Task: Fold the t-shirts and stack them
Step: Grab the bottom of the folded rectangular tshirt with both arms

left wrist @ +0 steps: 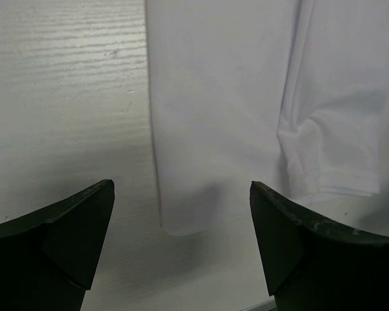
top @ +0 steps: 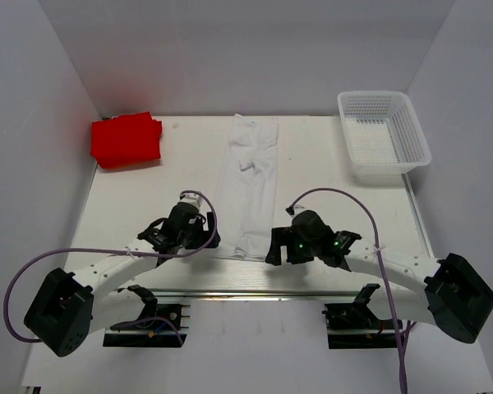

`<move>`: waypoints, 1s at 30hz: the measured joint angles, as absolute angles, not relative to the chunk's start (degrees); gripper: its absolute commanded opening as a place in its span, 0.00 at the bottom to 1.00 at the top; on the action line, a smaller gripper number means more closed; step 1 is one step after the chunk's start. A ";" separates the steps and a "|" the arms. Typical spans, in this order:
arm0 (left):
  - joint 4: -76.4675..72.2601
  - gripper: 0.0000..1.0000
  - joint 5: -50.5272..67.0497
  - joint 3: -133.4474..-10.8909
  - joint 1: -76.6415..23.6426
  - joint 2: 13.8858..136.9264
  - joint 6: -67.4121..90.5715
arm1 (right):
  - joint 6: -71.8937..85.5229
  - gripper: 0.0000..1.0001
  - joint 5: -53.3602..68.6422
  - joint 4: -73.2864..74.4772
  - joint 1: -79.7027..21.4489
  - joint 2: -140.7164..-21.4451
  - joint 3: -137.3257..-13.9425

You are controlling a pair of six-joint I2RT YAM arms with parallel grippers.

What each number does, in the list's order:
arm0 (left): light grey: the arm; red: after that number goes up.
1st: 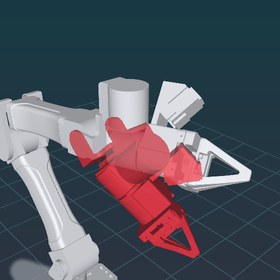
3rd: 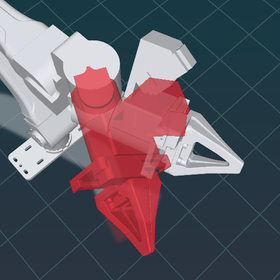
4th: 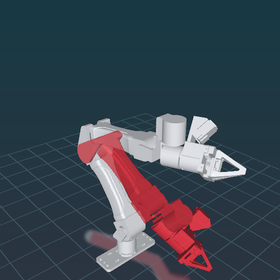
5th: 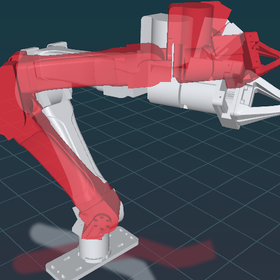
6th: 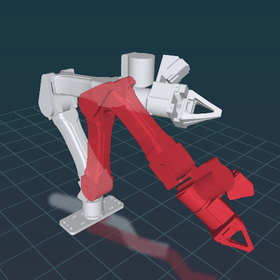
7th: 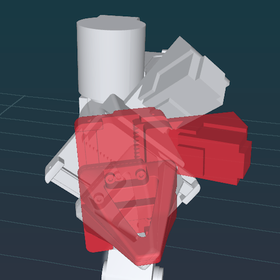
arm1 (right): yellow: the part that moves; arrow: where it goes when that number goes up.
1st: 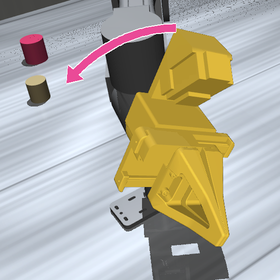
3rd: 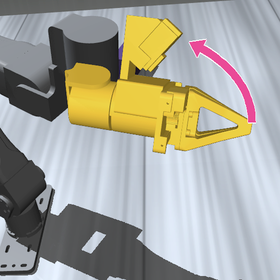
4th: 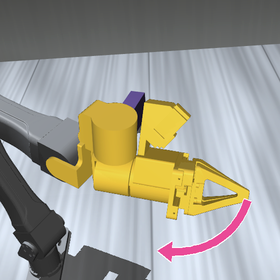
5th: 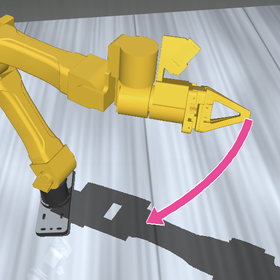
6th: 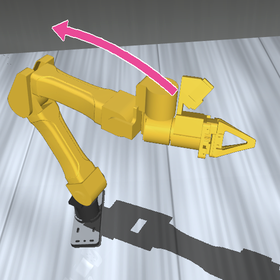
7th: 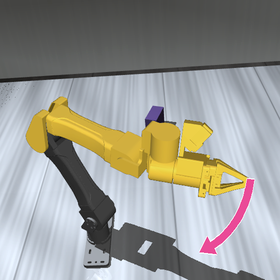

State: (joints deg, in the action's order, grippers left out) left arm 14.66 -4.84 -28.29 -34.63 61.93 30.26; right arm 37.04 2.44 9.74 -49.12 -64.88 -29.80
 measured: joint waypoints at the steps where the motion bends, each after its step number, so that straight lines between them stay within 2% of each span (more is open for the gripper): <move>1: 14.52 0.92 -4.84 -27.97 -34.65 62.63 30.37 | 37.50 0.90 3.01 8.93 -49.12 -65.67 -29.10; 3: 14.52 0.84 -4.86 -27.35 -34.68 64.03 30.59 | 38.57 0.90 3.70 7.51 -49.10 -68.05 -28.82; 5: 13.93 0.76 -4.97 -26.63 -34.68 65.67 30.70 | 39.42 0.86 4.40 4.73 -49.10 -70.96 -28.82; 7: 12.49 0.72 -4.91 -25.89 -34.68 67.13 30.74 | 40.47 0.83 5.19 1.61 -49.04 -73.71 -29.58; 8: 11.38 0.62 -4.67 -25.80 -34.70 67.53 30.79 | 40.84 0.79 5.63 0.38 -49.04 -74.98 -30.17; 10: 9.13 0.56 -4.10 -25.63 -34.68 68.84 30.92 | 42.00 0.77 6.35 -1.93 -49.01 -77.49 -31.00; 11: 8.14 0.53 -3.60 -25.61 -34.68 69.43 30.89 | 42.50 0.71 6.85 -3.20 -48.97 -78.67 -31.42; 12: 7.11 0.43 -3.18 -25.47 -34.68 69.91 30.94 | 42.96 0.66 7.18 -4.21 -48.97 -79.55 -31.64; 13: 6.07 0.38 -2.63 -25.15 -34.68 70.15 31.05 | 43.35 0.60 7.46 -4.84 -48.97 -80.29 -31.70; 14: 4.97 0.33 -2.04 -24.53 -34.68 70.28 31.05 | 43.94 0.45 7.88 -5.54 -48.95 -81.08 -31.73; 15: 4.05 0.25 -1.28 -24.01 -34.68 70.15 31.14 | 44.18 0.38 8.03 -5.82 -48.93 -81.62 -31.73; 17: 2.28 0.14 0.34 -22.31 -34.68 69.32 31.44 | 44.80 0.24 8.10 -5.63 -48.93 -82.35 -31.73; 18: 1.78 0.04 1.10 -21.47 -34.68 68.53 31.70 | 45.12 0.16 8.08 -5.43 -48.93 -82.59 -31.73; 19: 1.48 0.00 2.07 -20.58 -34.68 67.51 32.05 | 45.19 0.12 8.10 -5.06 -48.93 -82.61 -31.73; 20: 1.26 0.00 3.03 -19.64 -34.68 66.39 32.23 | 45.54 0.09 8.03 -4.69 -48.93 -82.48 -31.73; 21: 1.15 0.00 4.03 -18.74 -34.68 65.21 32.27 | 45.78 0.01 7.99 -4.38 -48.93 -82.24 -31.66; 30: 3.25 0.00 11.31 -16.53 -35.16 56.38 33.28 | 45.01 0.00 8.25 -3.53 -48.93 -76.34 -30.06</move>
